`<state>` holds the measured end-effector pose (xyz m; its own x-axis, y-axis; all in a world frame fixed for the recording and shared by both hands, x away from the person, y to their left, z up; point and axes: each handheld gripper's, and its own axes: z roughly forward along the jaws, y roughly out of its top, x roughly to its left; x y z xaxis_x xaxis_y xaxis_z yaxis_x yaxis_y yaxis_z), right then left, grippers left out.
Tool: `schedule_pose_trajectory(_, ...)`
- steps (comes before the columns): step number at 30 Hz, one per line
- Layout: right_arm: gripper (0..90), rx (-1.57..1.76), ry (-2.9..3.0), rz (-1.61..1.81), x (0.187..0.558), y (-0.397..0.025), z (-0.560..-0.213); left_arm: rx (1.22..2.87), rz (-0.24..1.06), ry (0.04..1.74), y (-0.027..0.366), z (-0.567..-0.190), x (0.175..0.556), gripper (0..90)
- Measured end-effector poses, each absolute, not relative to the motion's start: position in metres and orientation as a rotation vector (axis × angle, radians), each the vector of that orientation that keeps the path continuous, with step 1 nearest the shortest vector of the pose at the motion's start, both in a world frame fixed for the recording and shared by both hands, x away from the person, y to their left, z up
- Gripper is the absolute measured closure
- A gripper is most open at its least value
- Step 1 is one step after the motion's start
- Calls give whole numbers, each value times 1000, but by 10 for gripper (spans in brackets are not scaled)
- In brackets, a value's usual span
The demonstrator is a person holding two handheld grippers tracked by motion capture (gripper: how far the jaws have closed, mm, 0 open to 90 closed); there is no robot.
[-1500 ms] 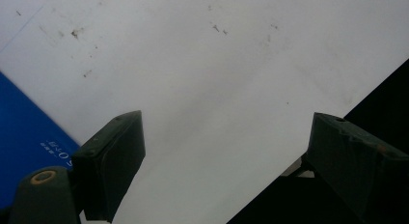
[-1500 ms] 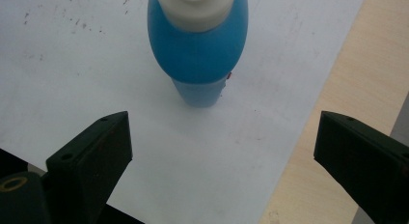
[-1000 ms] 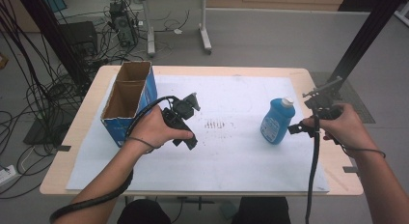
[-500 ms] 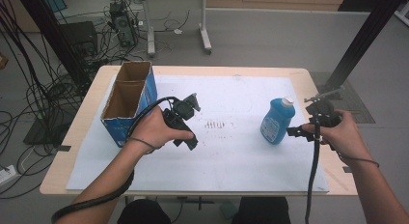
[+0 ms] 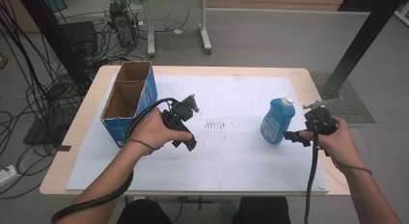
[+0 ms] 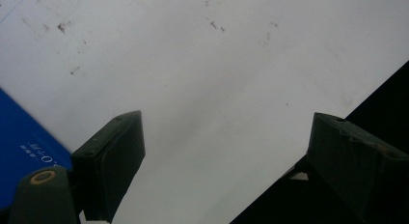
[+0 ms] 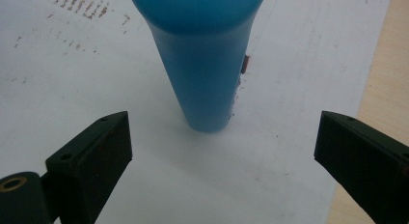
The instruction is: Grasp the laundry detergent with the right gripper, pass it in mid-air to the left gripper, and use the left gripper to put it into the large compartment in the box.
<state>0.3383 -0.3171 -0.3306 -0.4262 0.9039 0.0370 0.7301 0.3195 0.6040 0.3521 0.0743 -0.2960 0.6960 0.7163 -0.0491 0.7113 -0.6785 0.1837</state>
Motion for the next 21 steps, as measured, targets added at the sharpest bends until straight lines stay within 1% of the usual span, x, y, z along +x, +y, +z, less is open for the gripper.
schedule_pose_trajectory(21,54,1394,2200,917,329,-316,-362,2704,23,1155,74,-302,353,133)
